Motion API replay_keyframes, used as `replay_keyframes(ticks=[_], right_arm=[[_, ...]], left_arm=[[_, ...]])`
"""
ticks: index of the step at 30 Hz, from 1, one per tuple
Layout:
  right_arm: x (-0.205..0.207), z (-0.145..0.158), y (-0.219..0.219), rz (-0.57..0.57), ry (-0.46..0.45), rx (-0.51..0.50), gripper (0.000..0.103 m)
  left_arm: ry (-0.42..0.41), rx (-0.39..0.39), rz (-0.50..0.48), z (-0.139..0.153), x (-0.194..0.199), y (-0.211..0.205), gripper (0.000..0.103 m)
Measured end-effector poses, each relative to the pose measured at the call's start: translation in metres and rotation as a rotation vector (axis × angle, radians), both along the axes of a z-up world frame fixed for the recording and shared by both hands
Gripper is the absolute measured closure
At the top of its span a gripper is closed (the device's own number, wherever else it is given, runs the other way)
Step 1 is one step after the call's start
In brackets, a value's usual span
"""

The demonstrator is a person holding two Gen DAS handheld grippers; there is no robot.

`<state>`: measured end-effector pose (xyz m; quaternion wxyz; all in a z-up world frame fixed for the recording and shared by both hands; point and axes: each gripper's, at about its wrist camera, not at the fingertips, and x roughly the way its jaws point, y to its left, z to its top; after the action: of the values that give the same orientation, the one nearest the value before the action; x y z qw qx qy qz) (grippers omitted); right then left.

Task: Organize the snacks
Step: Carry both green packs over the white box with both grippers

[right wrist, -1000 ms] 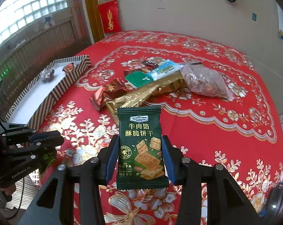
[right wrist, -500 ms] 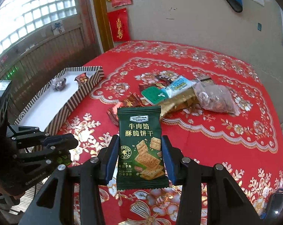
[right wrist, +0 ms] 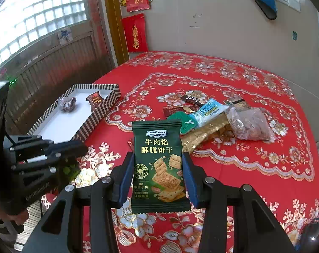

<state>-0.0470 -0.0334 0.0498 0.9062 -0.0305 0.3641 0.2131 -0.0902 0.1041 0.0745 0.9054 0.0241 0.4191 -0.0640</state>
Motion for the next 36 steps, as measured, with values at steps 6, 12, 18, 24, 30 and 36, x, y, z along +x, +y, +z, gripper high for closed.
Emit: replay_keyframes(ticks=[6, 12, 18, 24, 30, 36], right_arm=[[0.008, 0.000, 0.012, 0.002, 0.011, 0.005, 0.059], [0.015, 0.000, 0.031, 0.027, 0.018, 0.000, 0.058], [0.021, 0.002, 0.052, 0.058, 0.022, -0.001, 0.059], [0.024, 0.002, 0.079, 0.105, 0.024, -0.017, 0.058], [0.031, 0.002, 0.109, 0.157, 0.032, -0.025, 0.058], [0.038, 0.006, 0.141, 0.205, 0.030, -0.025, 0.058]], left_arm=[[-0.023, 0.006, 0.035, 0.010, 0.012, 0.015, 0.094], [-0.027, -0.003, 0.081, 0.012, 0.026, 0.035, 0.094], [-0.031, -0.003, 0.122, 0.014, 0.032, 0.057, 0.094], [-0.028, -0.003, 0.161, 0.014, 0.035, 0.079, 0.094], [-0.016, 0.001, 0.209, 0.011, 0.037, 0.106, 0.094], [-0.002, 0.000, 0.267, 0.004, 0.038, 0.137, 0.094]])
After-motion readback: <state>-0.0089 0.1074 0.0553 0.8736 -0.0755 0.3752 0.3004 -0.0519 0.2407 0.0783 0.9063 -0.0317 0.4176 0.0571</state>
